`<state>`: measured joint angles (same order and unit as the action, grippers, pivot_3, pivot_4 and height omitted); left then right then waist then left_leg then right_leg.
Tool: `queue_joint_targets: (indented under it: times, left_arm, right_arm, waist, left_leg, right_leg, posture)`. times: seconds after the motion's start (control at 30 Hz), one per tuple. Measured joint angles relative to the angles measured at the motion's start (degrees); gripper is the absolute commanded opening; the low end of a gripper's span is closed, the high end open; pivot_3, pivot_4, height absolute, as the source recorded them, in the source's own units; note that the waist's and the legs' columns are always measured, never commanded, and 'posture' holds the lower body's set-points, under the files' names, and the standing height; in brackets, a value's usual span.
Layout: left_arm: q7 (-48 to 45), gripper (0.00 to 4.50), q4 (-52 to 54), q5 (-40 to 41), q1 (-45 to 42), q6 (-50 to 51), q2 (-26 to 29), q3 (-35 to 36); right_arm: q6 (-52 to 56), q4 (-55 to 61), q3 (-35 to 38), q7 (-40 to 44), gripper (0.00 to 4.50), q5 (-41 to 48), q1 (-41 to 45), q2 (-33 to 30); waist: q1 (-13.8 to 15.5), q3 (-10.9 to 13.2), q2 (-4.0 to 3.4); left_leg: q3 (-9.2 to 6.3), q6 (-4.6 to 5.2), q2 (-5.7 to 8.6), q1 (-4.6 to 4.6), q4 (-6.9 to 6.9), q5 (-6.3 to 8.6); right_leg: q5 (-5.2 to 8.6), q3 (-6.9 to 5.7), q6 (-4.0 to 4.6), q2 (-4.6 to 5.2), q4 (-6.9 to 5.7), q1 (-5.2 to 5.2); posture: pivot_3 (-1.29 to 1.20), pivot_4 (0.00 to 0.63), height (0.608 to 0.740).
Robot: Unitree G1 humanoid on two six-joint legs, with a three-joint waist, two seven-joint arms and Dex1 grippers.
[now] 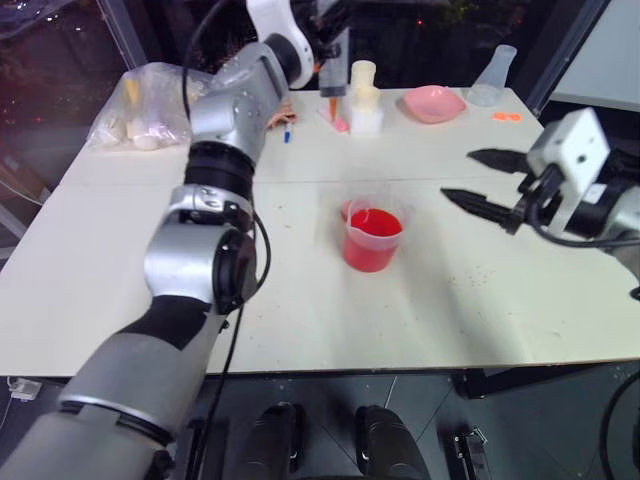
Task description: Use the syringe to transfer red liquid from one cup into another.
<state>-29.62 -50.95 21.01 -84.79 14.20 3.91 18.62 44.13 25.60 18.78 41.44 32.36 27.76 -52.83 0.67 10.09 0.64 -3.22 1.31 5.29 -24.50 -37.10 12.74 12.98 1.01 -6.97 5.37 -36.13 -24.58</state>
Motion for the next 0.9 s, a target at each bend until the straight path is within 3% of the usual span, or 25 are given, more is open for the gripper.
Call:
queue_joint_targets:
  times: [0.17,0.4,0.6,0.9]
  left_arm:
    - [-11.20,1.51,9.77,5.55,9.74,1.38,-4.91,-2.85]
    - [-17.70,1.51,18.06,6.24,17.74,1.71,-6.53,-9.20]
    - [-20.45,1.51,16.51,4.92,22.24,-0.15,-6.82,-12.32]
    - [-21.84,1.51,12.83,2.45,24.98,-5.28,-6.97,-14.09]
  right_arm:
    - [9.25,2.02,4.47,-7.70,3.12,7.06,2.33,3.08]
    - [18.06,5.05,8.38,-17.22,3.12,16.25,5.62,6.13]
    - [24.36,0.19,11.20,-31.00,3.12,24.04,17.31,12.07]
    - [27.23,-1.31,8.46,-42.62,3.12,27.60,20.73,19.51]
  waist:
    - [-0.03,-0.01,-0.02]
    - [0.02,-0.02,-0.04]
    - [0.01,-0.04,-0.07]
    - [0.03,-0.05,-0.08]
  left_leg:
    - [0.00,0.02,-0.01,-0.01,-0.01,-0.01]
    - [0.01,0.05,-0.01,-0.01,-0.02,0.00]
    - [0.01,0.06,-0.05,0.02,-0.02,-0.01]
    - [0.03,0.11,-0.03,-0.01,-0.01,0.01]
  right_leg:
    - [-0.01,0.08,0.01,-0.01,-0.01,-0.01]
    - [-0.01,0.09,0.02,-0.01,0.00,0.00]
    - [-0.02,0.11,0.05,-0.05,-0.01,0.00]
    - [-0.02,0.10,0.05,-0.04,0.00,-0.01]
  posture:
    - [0.00,0.150,0.740]
    - [0.00,0.150,0.740]
    - [0.00,0.150,0.740]
    - [0.00,0.150,0.740]
